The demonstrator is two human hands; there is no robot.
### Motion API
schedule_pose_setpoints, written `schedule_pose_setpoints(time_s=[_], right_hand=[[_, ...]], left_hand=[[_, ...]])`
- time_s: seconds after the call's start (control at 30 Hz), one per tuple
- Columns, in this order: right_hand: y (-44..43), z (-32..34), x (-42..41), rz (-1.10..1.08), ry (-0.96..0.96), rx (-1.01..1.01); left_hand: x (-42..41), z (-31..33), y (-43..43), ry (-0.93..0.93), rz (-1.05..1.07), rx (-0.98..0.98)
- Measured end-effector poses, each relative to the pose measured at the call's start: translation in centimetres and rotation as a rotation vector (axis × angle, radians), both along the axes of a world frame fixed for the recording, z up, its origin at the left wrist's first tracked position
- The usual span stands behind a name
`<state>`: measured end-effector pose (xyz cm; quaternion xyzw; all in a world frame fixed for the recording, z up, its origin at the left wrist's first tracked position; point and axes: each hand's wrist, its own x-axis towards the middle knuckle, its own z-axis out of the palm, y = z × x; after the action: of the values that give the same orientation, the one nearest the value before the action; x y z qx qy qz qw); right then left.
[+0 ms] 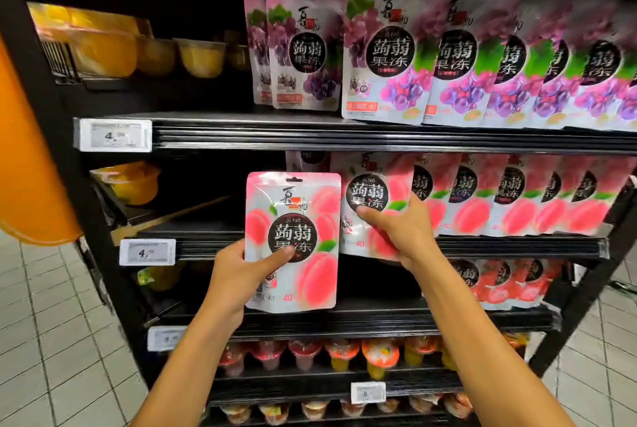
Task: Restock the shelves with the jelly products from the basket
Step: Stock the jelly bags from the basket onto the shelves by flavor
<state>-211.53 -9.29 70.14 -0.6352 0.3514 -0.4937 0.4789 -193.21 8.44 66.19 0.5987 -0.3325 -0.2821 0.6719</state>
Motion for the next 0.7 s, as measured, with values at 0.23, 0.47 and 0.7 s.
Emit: schedule_pose_setpoints(time_s=[0.23,0.47,0.7], right_hand=[[-1.5,0.3,1.5,-0.116,0.076,-0.098],[-1.1,-0.9,1.3,-0.088,0.119,-0.147],[-0.5,-2.8,-1.4,-0.206,0.262,-0.344]], left_hand=[[0.8,0.6,-1.1,0.004,0.001,-0.03],[0.8,0.1,-2.2,0.02,0.007,-0.026],[0.8,-0.6,-2.5,0.015,-0.004,-0.022]])
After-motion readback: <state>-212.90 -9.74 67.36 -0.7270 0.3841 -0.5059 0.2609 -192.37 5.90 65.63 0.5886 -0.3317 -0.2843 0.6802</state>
